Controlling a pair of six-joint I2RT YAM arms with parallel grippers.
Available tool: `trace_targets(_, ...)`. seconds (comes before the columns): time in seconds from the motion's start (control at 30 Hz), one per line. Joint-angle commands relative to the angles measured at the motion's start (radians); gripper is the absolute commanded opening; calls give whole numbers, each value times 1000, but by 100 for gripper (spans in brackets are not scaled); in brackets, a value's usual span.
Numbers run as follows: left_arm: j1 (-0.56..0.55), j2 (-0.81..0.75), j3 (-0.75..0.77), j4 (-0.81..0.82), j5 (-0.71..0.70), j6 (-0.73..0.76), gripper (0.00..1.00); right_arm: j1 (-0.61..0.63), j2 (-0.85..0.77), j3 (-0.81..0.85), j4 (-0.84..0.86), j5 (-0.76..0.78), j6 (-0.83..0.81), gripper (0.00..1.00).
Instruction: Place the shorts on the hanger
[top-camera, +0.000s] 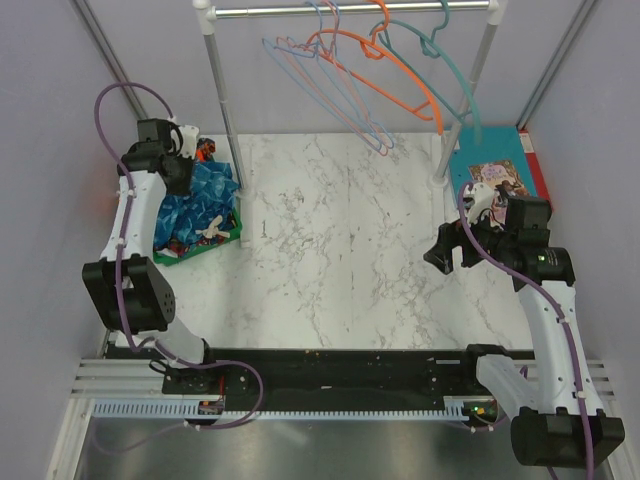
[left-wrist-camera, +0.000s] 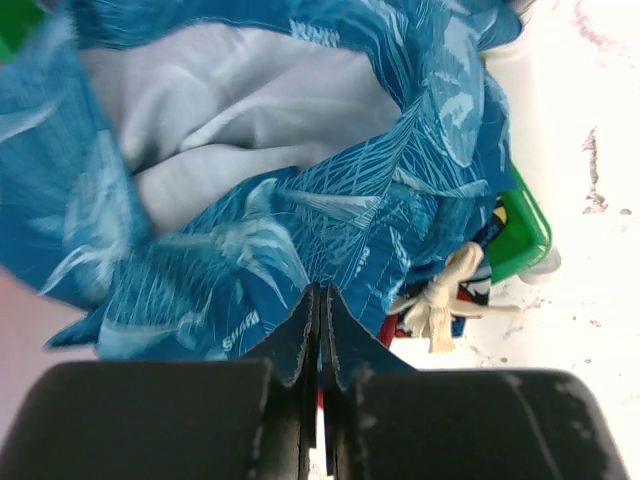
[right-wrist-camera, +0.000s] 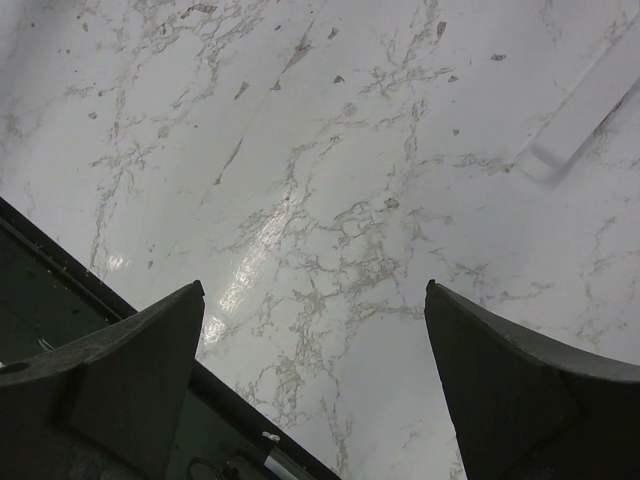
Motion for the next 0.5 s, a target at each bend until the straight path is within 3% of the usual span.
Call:
trace_targets(0.0, 3, -122, 123, -58, 45, 33, 2, -5, -3, 32, 3, -55, -18, 98)
trace_targets(0.07, 3, -139, 178, -91, 74, 18, 2, -5, -5, 32, 1, -75, -18, 98)
trace_targets(0.23, 2, -164, 439, -254, 310, -34, 2, -5, -19, 36, -5, -110, -29, 98)
trace_targets(0.47, -1, -190, 738, -245, 571, -237, 2, -5, -37, 79, -46, -192, -95, 98)
